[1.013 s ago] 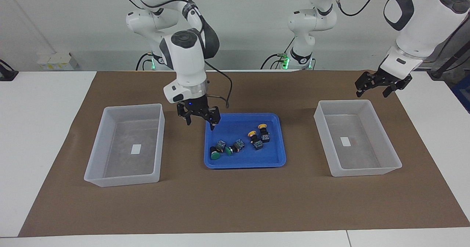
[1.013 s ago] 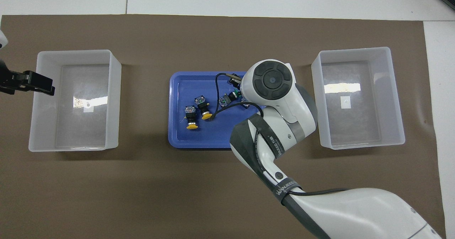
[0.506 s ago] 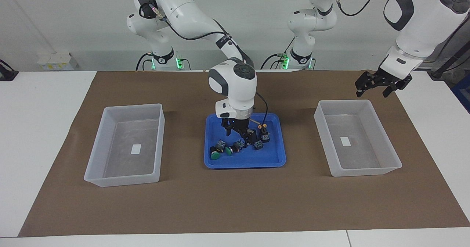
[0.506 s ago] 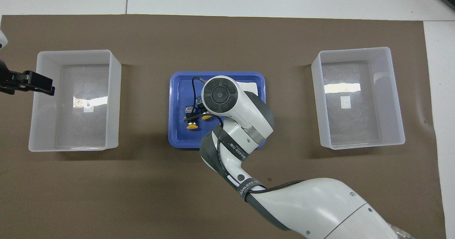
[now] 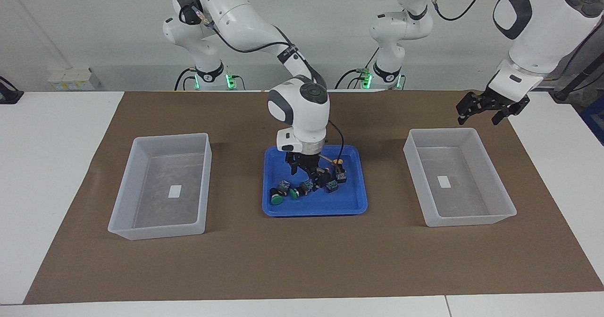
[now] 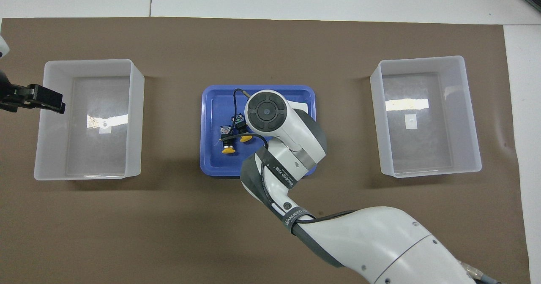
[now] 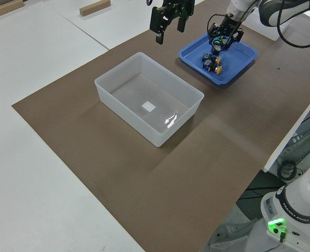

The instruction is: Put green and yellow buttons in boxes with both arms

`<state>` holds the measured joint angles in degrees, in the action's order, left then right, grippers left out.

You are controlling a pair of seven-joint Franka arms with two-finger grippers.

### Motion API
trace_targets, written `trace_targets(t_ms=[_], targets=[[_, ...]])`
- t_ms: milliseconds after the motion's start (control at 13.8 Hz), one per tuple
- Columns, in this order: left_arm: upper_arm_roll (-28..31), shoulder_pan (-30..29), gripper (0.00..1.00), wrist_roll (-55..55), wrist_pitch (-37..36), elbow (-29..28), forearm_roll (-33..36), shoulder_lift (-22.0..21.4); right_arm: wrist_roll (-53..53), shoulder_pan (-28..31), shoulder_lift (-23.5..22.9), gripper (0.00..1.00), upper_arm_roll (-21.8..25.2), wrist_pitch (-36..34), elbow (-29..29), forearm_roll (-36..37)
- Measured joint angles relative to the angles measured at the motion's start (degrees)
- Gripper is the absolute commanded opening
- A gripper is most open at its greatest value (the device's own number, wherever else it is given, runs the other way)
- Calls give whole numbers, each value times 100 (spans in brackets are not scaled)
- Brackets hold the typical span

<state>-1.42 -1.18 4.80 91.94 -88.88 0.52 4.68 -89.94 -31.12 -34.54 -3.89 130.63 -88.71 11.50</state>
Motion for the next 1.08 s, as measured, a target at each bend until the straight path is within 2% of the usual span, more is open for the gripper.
trace_targets(t_ms=[145,217,289,362,434,868,1085], targets=[[0,0,100,0,0,0,0,0,-165,-4,-30,86,-3,259,-118,-2],[0,0,100,0,0,0,0,0,-226,-6,-35,72,-5,294,-147,-2],[0,0,100,0,0,0,0,0,-255,-5,-35,51,-4,295,-158,-2],[0,0,100,0,0,0,0,0,-266,-3,-35,20,-3,293,-170,-2],[0,0,100,0,0,0,0,0,-268,-3,-35,0,-3,284,-182,-2],[0,0,100,0,0,0,0,0,-270,-12,78,0,-2,182,-152,-2],[0,0,100,0,0,0,0,0,-218,96,531,0,12,-367,-139,-2]])
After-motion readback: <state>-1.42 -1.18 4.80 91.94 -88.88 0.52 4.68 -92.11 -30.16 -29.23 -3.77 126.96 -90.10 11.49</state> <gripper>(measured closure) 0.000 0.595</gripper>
